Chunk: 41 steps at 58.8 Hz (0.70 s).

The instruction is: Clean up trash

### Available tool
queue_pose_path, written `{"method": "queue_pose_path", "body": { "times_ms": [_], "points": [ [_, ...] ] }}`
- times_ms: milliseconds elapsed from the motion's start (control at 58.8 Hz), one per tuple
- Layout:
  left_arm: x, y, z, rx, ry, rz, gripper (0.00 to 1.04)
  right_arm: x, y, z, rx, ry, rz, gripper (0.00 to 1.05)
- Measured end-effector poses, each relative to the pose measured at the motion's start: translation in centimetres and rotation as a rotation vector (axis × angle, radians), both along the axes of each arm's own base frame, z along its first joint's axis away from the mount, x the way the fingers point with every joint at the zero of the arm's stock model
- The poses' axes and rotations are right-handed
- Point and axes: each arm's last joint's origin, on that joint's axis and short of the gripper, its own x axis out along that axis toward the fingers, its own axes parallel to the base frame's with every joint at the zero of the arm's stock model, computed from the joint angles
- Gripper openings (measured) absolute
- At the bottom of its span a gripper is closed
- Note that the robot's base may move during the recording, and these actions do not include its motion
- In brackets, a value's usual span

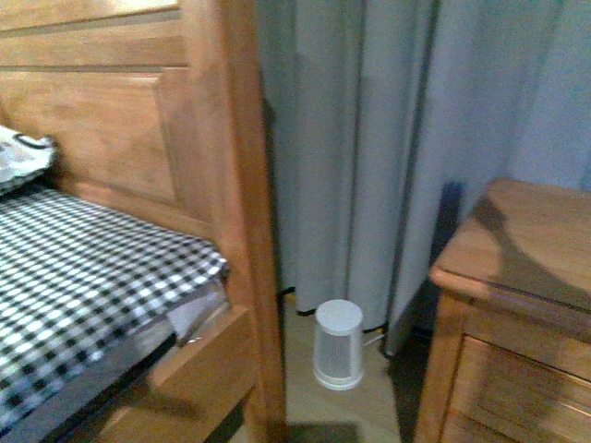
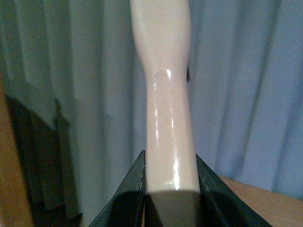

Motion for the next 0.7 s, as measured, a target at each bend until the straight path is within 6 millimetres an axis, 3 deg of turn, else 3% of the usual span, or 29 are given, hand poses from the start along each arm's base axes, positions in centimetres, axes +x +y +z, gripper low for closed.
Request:
{"method": "queue_pose_path", "body": {
  "times_ms": [697],
  "points": [
    [0.01, 0.00, -0.06, 0.001, 0.002, -0.002, 0.29, 0.00, 0.00, -0.03, -0.001, 0.000, 0.002, 0.21]
  ]
}}
